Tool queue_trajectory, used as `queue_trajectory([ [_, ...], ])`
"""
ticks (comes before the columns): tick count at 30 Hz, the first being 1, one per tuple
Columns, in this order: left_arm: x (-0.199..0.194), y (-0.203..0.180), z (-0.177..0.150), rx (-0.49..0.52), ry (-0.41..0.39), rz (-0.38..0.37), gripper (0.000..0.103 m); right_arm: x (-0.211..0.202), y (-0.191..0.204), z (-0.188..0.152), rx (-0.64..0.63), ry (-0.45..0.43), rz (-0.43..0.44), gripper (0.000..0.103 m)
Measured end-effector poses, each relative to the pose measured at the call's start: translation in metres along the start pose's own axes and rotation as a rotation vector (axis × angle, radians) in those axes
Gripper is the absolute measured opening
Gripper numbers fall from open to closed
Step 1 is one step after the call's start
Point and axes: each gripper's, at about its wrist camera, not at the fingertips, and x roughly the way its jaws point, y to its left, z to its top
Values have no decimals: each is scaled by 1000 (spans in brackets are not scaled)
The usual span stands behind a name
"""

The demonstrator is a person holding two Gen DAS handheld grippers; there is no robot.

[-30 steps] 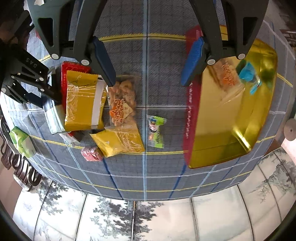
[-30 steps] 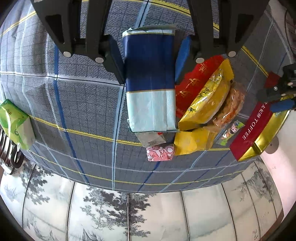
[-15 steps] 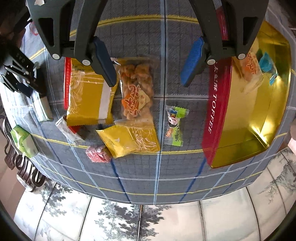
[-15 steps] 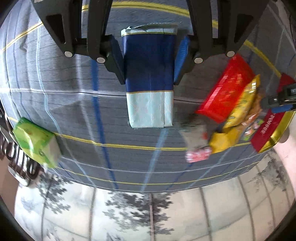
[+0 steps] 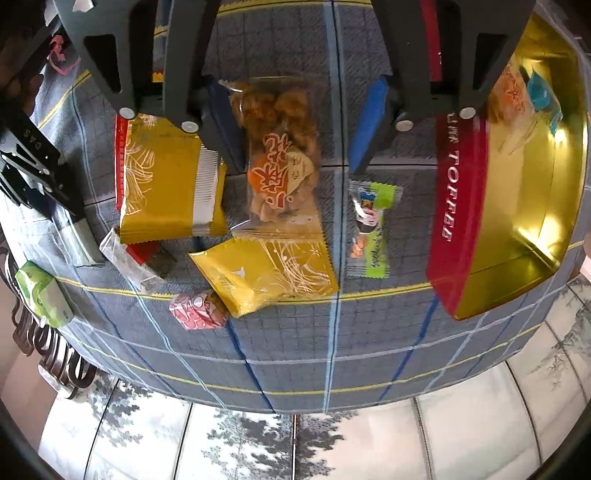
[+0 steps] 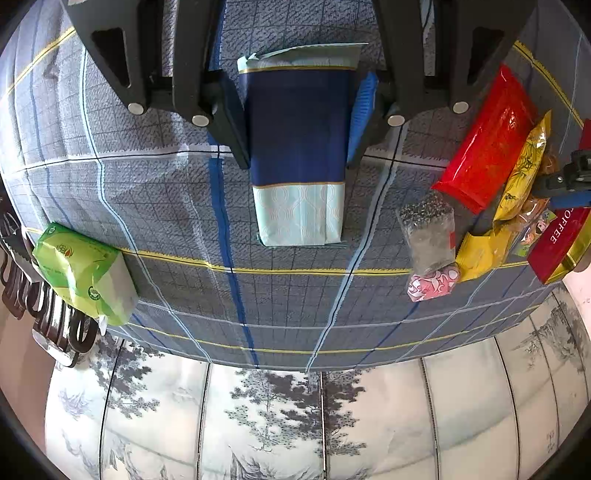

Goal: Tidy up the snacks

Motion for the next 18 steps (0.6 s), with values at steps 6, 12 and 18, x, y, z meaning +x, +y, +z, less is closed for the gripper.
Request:
queue_trajectory([
  [6, 3, -2, -2, 0, 2, -15, 37, 0, 0, 0, -2, 0, 1, 52],
  [12, -2, -2, -7, 2, -9, -13, 36, 0, 0, 0, -2, 0, 1, 52],
  [18, -12, 0, -10, 1, -20, -12, 36, 0, 1, 0, -4, 0, -2, 52],
])
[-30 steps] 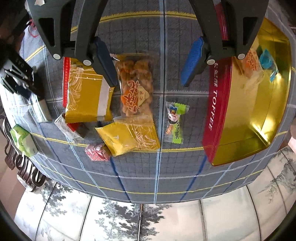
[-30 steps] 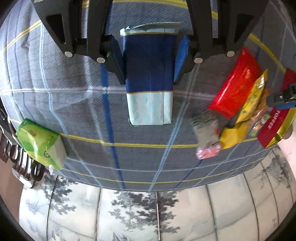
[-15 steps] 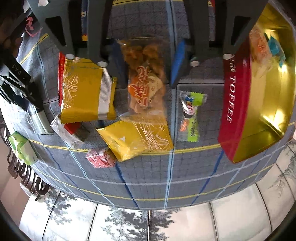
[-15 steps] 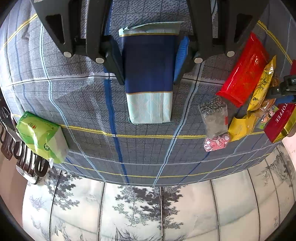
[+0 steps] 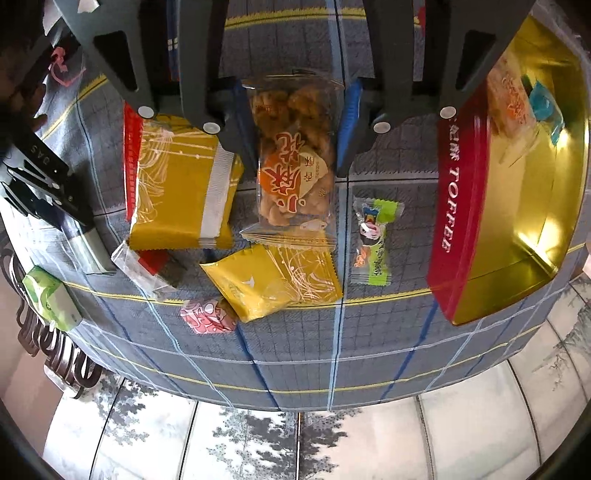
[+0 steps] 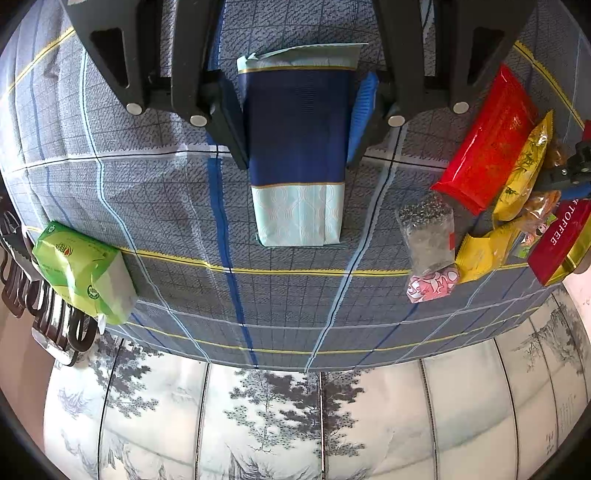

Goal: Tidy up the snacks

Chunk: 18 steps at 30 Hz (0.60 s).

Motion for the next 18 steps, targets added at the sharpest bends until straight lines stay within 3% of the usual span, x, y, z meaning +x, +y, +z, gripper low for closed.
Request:
queue_trajectory([
  [18, -61, 19, -7, -50, -80, -14, 36, -3, 4, -2, -5, -2, -6, 51],
])
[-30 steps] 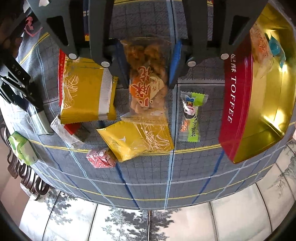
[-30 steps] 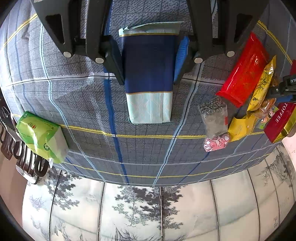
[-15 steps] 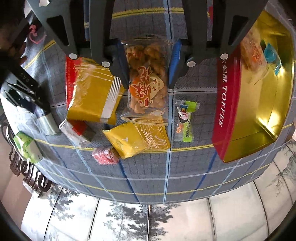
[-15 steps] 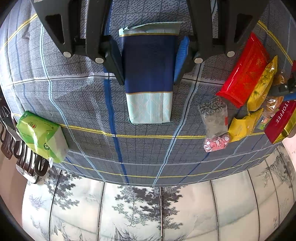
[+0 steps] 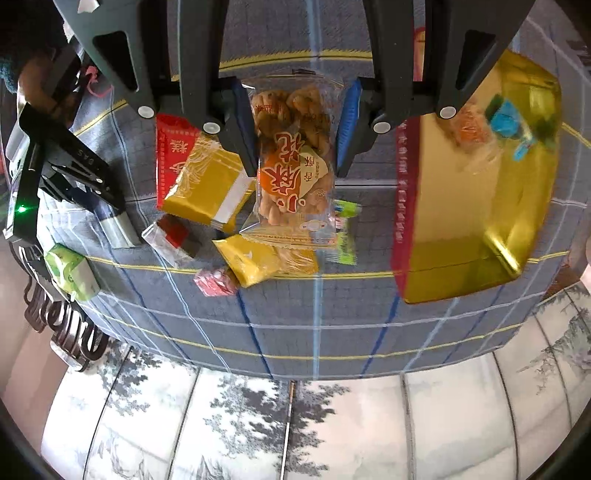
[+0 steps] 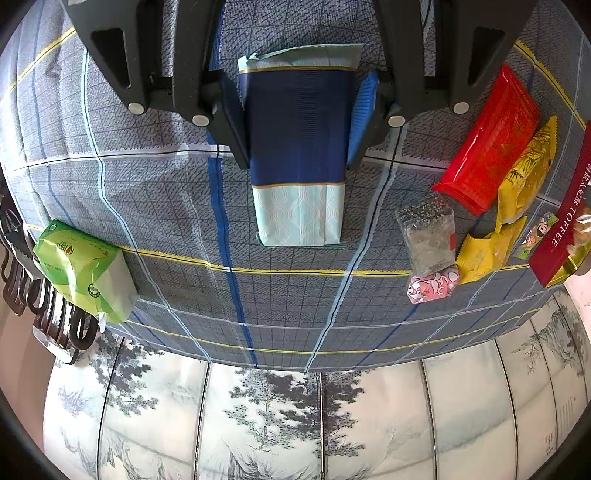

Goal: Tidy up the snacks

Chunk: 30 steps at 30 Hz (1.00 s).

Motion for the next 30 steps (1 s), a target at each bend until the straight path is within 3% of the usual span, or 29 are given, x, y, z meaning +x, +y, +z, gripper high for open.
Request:
queue_trajectory([
  [17, -32, 117, -25, -196, -6, 218, 36, 0, 0, 0, 0, 0, 0, 51],
  [30, -14, 164, -46, -251, 69, 270, 36, 0, 0, 0, -1, 0, 0, 51],
])
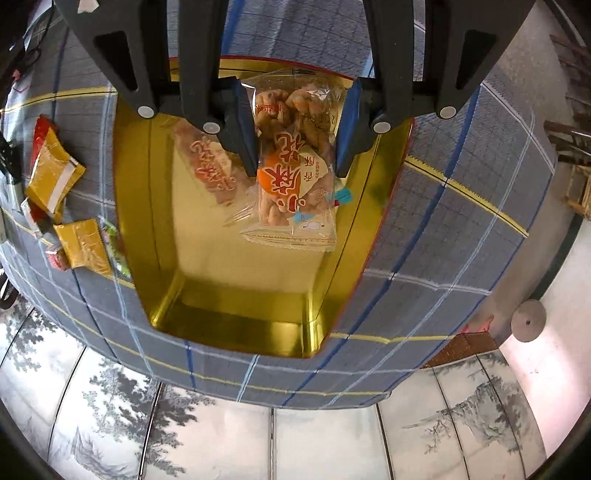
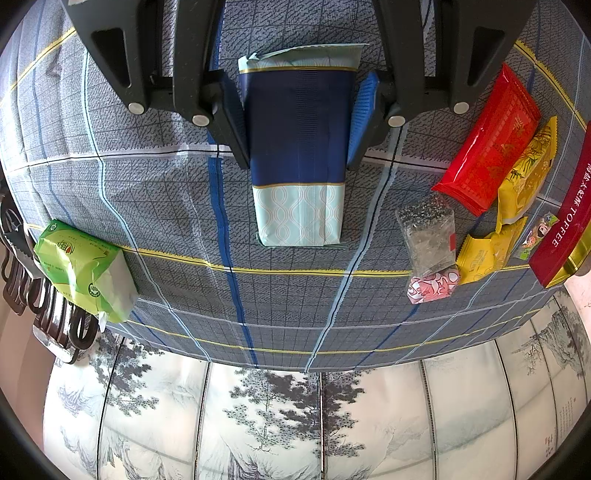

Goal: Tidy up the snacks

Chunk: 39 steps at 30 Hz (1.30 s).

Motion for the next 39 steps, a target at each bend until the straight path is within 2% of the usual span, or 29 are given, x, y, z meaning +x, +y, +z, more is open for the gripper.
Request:
queue_trajectory([
  [7, 6, 3, -2, 24, 2, 27, 36, 0, 0, 0, 0, 0, 0, 51],
  [26, 14, 9, -8, 19, 30, 12, 39, 0, 0, 0, -1, 0, -1, 51],
  [31, 10, 9, -9, 17, 19, 5, 49, 0, 0, 0, -1, 0, -1, 51],
  [39, -3, 11, -8, 7, -11, -10, 57, -1, 1, 0, 1, -1, -2, 51],
])
